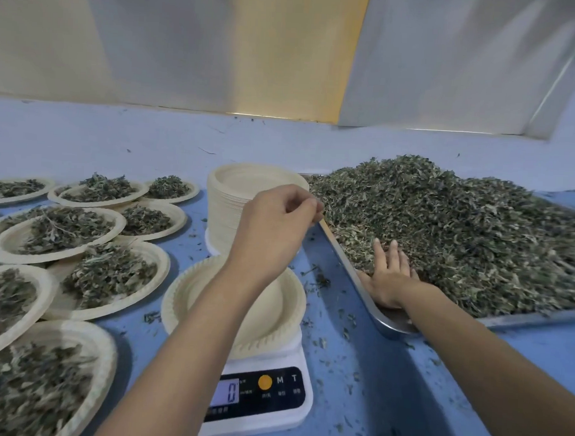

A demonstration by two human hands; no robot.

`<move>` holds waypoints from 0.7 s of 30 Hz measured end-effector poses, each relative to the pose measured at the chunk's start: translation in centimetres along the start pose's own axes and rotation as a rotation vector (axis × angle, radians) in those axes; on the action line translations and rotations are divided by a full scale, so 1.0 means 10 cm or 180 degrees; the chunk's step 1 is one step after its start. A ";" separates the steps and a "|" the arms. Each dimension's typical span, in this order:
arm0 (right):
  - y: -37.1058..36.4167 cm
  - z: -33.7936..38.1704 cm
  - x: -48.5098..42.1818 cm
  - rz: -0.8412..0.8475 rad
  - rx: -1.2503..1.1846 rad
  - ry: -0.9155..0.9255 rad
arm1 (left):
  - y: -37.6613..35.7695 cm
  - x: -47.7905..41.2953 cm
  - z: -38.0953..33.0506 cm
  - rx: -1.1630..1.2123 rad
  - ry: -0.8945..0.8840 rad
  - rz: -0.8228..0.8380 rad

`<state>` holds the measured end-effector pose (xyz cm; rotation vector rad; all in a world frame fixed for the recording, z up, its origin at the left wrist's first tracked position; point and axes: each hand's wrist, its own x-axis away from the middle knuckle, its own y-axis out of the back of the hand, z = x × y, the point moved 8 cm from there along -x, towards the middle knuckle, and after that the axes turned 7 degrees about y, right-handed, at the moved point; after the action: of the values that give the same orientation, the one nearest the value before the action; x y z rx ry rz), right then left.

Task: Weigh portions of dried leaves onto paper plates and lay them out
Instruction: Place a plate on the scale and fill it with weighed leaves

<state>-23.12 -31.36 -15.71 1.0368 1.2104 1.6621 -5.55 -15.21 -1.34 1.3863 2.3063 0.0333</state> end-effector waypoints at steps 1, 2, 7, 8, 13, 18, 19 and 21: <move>0.02 0.03 -0.07 -0.0064 -0.0005 0.0133 | -0.02 -0.02 -0.02 0.0005 -0.0029 0.0019; 0.06 0.05 -0.15 -0.0150 -0.0034 0.0288 | -0.04 -0.04 -0.03 0.0017 -0.0054 0.0027; 0.15 0.17 -0.50 -0.0460 -0.0147 0.0909 | -0.06 -0.14 -0.01 0.0172 -0.0048 0.0015; 0.14 0.20 -0.55 -0.0423 -0.0074 0.1015 | -0.06 -0.15 0.00 0.0173 -0.0035 0.0020; 0.09 0.32 -0.67 -0.0333 0.0343 0.1261 | -0.08 -0.19 0.02 0.0159 -0.0018 0.0054; 0.22 0.37 -0.54 -0.0734 0.0734 0.1179 | -0.12 -0.20 0.05 0.0199 0.0034 0.0081; 0.24 0.39 -0.50 -0.0780 0.0775 0.1182 | -0.13 -0.19 0.06 0.0200 0.0051 0.0089; 0.24 0.42 -0.47 -0.0805 0.0888 0.1227 | -0.13 -0.17 0.07 0.0210 0.0086 0.0100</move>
<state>-18.00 -34.99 -13.23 0.6994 1.7878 1.5631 -5.68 -17.43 -1.72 1.4630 2.3270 -0.0146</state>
